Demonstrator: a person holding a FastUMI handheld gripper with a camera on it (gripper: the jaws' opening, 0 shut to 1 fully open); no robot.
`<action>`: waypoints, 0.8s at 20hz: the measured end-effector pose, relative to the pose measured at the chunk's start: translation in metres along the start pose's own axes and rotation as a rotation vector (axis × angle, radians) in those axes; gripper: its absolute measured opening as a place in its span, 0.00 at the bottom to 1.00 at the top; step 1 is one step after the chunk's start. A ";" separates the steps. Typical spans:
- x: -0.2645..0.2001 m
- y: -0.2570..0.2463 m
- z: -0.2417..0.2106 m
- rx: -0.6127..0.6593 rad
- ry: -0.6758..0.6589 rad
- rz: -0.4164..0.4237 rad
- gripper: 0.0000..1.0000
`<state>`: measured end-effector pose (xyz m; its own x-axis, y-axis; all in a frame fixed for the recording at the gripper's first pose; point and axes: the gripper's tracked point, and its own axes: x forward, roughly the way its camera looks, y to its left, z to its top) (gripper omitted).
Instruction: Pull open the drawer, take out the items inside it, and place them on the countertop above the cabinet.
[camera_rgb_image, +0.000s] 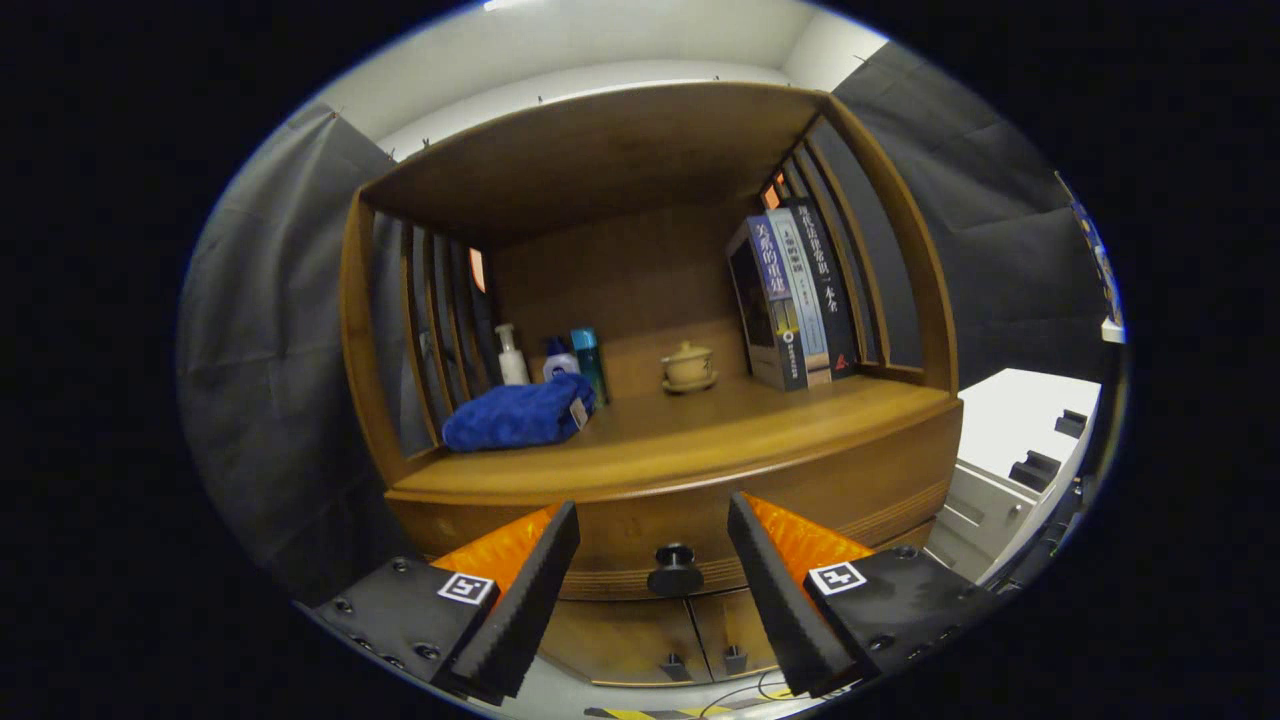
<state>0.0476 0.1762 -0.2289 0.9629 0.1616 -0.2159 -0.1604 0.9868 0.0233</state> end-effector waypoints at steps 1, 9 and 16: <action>0.007 -0.005 -0.009 -0.014 0.003 -0.019 0.99; 0.032 -0.015 -0.064 -0.036 0.062 -0.031 0.75; 0.028 -0.009 -0.073 -0.028 0.049 0.007 0.48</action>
<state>0.0605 0.1708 -0.3065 0.9501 0.1675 -0.2630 -0.1741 0.9847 -0.0019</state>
